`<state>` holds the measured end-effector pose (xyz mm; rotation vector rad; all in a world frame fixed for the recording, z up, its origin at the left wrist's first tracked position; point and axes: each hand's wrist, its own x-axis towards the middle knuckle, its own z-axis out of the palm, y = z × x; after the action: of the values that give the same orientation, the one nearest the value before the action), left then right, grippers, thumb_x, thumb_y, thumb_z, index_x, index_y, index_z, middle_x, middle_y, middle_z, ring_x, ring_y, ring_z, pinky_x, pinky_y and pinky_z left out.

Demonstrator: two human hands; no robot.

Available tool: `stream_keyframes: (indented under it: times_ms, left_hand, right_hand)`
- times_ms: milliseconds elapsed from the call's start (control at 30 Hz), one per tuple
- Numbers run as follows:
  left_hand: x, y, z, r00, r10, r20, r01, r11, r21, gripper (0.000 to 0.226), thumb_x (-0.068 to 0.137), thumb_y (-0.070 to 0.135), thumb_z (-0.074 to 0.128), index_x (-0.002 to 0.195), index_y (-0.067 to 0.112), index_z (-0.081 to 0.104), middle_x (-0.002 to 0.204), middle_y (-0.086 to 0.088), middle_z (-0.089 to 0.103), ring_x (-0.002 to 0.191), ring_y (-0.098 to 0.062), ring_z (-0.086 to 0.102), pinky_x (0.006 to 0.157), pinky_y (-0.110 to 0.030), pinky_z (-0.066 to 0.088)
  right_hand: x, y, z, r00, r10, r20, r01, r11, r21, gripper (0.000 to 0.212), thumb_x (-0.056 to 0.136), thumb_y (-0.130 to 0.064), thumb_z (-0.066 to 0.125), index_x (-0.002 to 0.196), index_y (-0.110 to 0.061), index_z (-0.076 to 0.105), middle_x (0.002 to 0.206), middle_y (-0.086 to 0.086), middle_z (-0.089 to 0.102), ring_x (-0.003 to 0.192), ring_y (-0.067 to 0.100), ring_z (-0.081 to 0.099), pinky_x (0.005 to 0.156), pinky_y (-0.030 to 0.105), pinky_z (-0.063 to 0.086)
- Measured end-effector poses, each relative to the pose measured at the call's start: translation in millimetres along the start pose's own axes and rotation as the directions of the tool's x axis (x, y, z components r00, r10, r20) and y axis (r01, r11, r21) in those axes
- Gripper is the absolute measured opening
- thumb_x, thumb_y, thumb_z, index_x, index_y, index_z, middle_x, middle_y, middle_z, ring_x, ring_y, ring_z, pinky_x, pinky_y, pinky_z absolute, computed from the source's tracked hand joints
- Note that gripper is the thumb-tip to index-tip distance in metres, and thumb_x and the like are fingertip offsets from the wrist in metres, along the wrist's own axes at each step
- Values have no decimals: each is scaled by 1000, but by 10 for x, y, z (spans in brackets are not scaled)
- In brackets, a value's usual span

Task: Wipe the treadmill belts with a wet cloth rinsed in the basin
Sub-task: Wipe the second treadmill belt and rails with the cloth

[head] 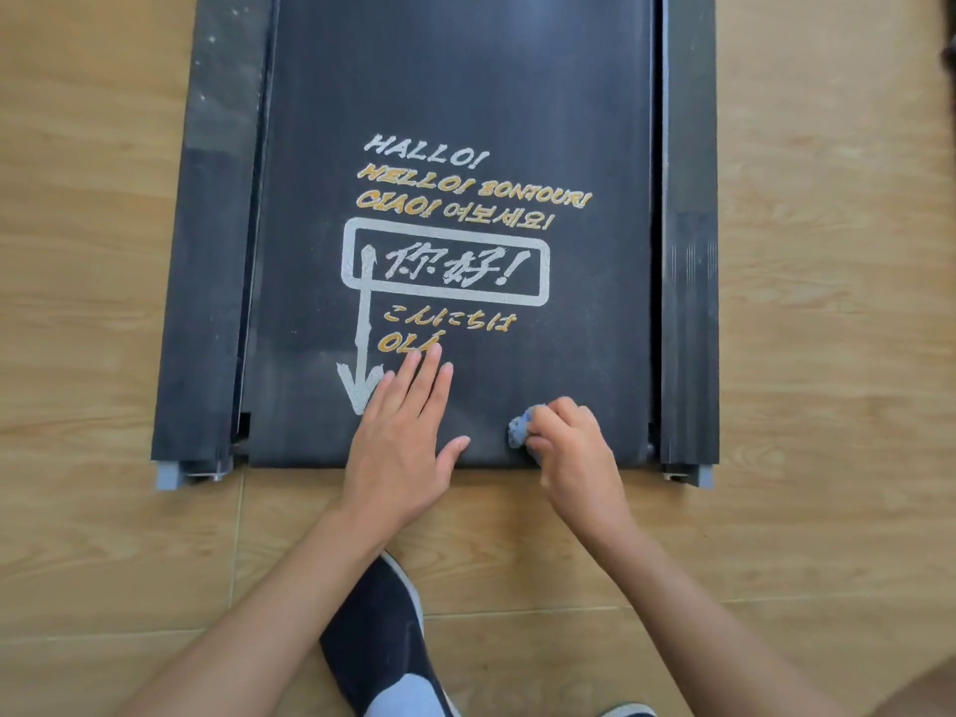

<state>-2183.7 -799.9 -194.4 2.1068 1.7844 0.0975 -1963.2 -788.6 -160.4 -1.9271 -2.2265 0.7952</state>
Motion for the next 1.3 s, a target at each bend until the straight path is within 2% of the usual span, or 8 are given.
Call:
stream_keyframes:
  times_ms: [133, 300, 533, 667, 800, 933, 1067, 1300]
  left_hand:
    - [2, 5, -17, 999, 3, 40, -4, 999, 32, 86, 101, 55, 54, 168, 12, 21, 178, -1, 3, 164, -20, 0, 133, -45, 13]
    - [-20, 8, -22, 999, 4, 37, -6, 999, 45, 84, 102, 53, 53, 168, 12, 20, 178, -2, 3, 164, -21, 1, 132, -45, 15]
    - [32, -16, -31, 999, 36, 11, -36, 999, 26, 69, 101, 28, 35, 167, 11, 23, 178, -2, 5, 164, -23, 5, 132, -46, 17]
    - [6, -84, -74, 998, 62, 31, -60, 996, -69, 71, 100, 16, 44, 167, 13, 24, 178, 1, 6, 164, -19, 4, 132, -43, 16]
    - [42, -206, -210, 998, 50, 27, -43, 974, -223, 78, 93, 5, 58, 165, 8, 29, 176, 1, 17, 163, -15, 13, 131, -40, 22]
    - [-15, -466, -328, 996, -84, -31, 79, 988, -135, 72, 97, 16, 64, 163, 7, 35, 173, -1, 27, 161, -20, 22, 127, -44, 31]
    - [-65, -607, -272, 1000, -16, -3, 16, 1000, 1, 66, 104, 27, 54, 164, 7, 32, 176, 0, 17, 163, -20, 15, 125, -43, 34]
    - [-56, -611, -254, 999, -33, -3, 33, 999, -27, 69, 105, 27, 55, 166, 10, 29, 177, 3, 11, 164, -16, 10, 125, -40, 34]
  right_hand:
    - [569, -135, 22, 994, 45, -103, -39, 997, 61, 14, 94, -5, 53, 87, -15, 47, 92, -5, 45, 84, 24, 42, 61, 46, 49]
    - [-259, -244, 239, 999, 30, 30, -32, 998, 53, 28, 90, 3, 61, 86, -21, 47, 92, -12, 43, 81, 20, 40, 58, 37, 44]
    - [-235, -200, 257, 999, -39, 23, 40, 999, -11, 32, 88, 6, 59, 85, -21, 43, 93, -12, 43, 81, 17, 36, 59, 32, 40]
    - [-40, -366, 236, 999, -4, -35, 7, 996, 91, 15, 96, -3, 57, 92, -17, 53, 98, -6, 49, 86, 22, 43, 66, 41, 47]
    - [878, -684, 260, 996, -62, -69, 71, 989, 128, 16, 92, -2, 57, 91, -17, 52, 97, -4, 50, 91, 25, 44, 66, 45, 49]
    - [575, -677, 368, 994, -96, -47, 99, 993, 67, 18, 93, -1, 57, 93, -17, 50, 99, -3, 49, 87, 25, 42, 63, 45, 48]
    - [-166, -567, 470, 990, -140, 2, 139, 989, 40, 34, 81, 13, 62, 87, -19, 52, 96, -7, 49, 80, 21, 39, 64, 37, 43]
    - [954, -782, 343, 988, -128, -81, 132, 990, 49, 22, 85, 8, 52, 88, -14, 52, 95, 1, 50, 85, 24, 40, 68, 39, 40]
